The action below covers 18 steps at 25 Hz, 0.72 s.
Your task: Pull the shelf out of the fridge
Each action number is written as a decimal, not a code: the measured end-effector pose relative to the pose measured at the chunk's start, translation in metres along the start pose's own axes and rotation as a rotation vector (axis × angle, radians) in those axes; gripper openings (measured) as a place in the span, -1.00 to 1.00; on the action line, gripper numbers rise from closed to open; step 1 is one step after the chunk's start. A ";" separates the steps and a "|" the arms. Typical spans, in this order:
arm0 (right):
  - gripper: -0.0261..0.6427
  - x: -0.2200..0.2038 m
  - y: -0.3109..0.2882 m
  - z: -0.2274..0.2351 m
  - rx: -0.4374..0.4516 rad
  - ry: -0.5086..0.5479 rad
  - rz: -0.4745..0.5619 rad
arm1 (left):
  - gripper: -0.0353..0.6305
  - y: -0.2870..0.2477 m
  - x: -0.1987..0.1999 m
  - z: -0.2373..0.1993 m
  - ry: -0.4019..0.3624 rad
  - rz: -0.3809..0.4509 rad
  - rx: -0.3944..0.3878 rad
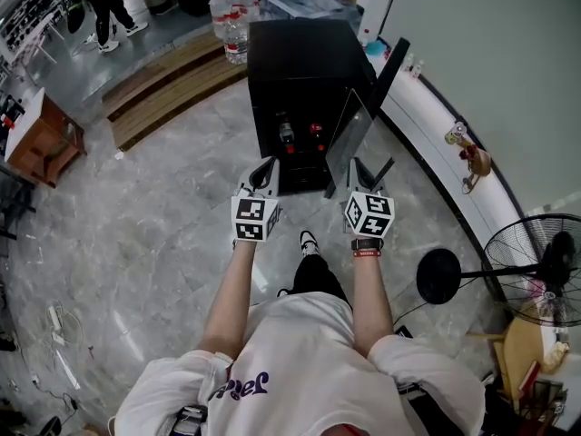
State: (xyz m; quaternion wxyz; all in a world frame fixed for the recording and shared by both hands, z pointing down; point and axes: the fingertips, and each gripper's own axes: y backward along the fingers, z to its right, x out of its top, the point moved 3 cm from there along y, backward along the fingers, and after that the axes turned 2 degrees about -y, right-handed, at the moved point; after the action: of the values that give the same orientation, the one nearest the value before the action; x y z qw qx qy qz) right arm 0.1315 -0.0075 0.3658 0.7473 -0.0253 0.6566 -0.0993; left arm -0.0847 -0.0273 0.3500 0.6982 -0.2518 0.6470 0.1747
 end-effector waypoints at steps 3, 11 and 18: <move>-0.85 0.008 0.010 -0.003 -0.016 0.037 0.020 | -0.84 0.006 0.005 0.003 -0.019 0.014 -0.001; -0.85 0.027 0.027 -0.003 -0.042 0.084 0.067 | -0.84 0.014 0.015 0.008 -0.017 0.043 0.012; -0.85 0.032 0.041 -0.002 -0.058 0.090 0.082 | -0.84 0.022 0.017 0.017 -0.006 0.051 0.006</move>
State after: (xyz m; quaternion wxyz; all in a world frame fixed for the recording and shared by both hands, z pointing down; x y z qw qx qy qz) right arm 0.1383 0.0273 0.3276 0.7196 -0.0154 0.6924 -0.0507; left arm -0.0815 -0.0012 0.3314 0.6960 -0.2328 0.6518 0.1912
